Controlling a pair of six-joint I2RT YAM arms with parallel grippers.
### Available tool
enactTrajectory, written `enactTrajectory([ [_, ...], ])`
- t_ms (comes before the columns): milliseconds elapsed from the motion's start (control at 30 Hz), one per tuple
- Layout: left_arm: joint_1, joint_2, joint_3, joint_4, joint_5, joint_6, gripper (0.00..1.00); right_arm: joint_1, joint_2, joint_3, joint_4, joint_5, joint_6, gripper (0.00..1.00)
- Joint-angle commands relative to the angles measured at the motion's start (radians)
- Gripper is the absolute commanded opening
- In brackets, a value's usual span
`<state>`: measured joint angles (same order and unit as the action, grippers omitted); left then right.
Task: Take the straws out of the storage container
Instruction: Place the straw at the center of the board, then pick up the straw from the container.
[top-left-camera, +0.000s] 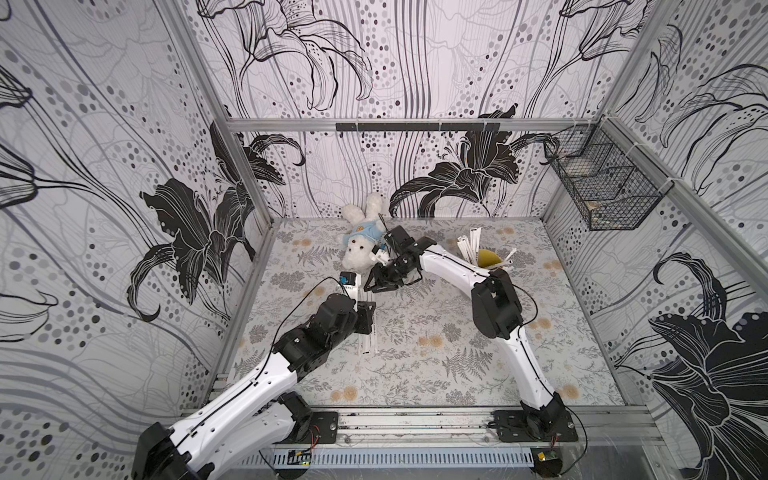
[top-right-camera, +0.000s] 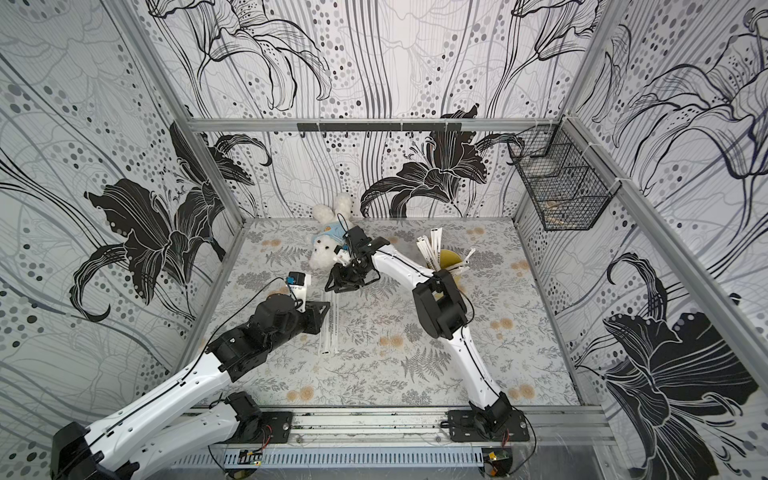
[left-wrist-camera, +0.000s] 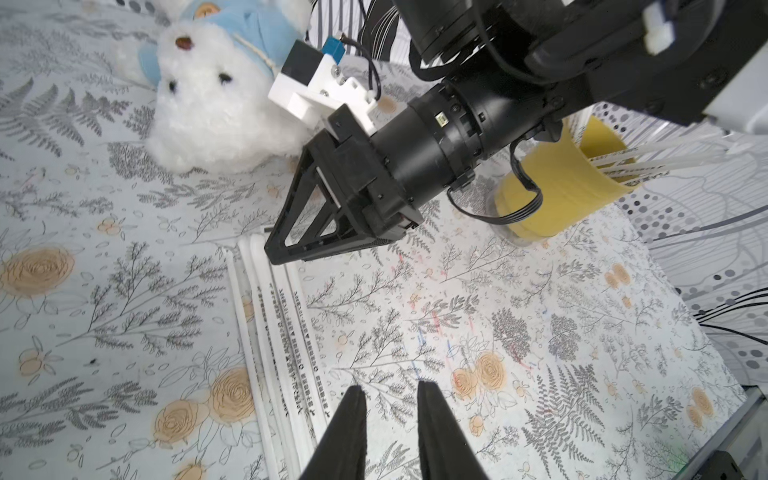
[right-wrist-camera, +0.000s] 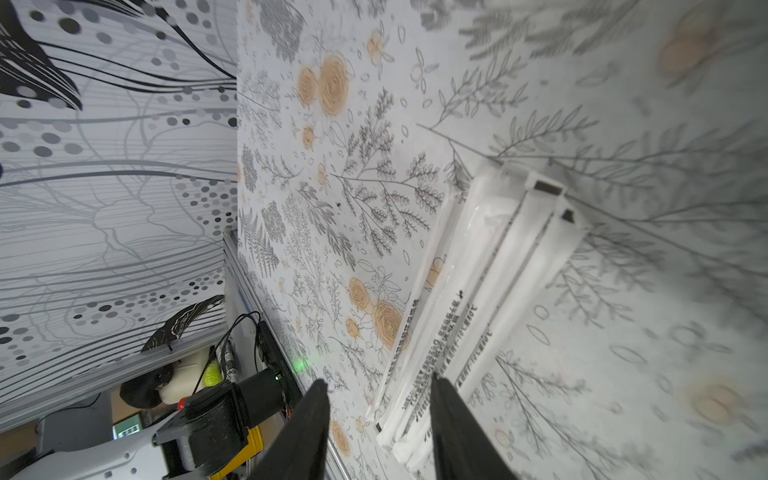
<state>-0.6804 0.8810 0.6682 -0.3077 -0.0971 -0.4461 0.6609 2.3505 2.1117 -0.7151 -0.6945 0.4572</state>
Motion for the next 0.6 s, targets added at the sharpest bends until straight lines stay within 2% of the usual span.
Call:
enactTrajectory([
  [0,0.002,0.013,0.046,0.175,0.036,0.062,0.27,-0.078,-0.239,-0.021,-0.02,0.074,-0.061,0.43],
  [233,-0.068,0.189,0.118,0.468,0.097,0.144,0.3,-0.201,-0.53,-0.159,-0.026,0.29,-0.146,0.43],
  [367,-0.126,0.38,0.236,0.567,0.15,0.29,0.32,-0.275,-0.66,-0.262,-0.001,0.35,-0.174,0.42],
  [567,-0.131,0.674,0.434,0.651,0.316,0.515,0.37,-0.384,-0.809,-0.453,0.07,0.419,-0.194,0.43],
])
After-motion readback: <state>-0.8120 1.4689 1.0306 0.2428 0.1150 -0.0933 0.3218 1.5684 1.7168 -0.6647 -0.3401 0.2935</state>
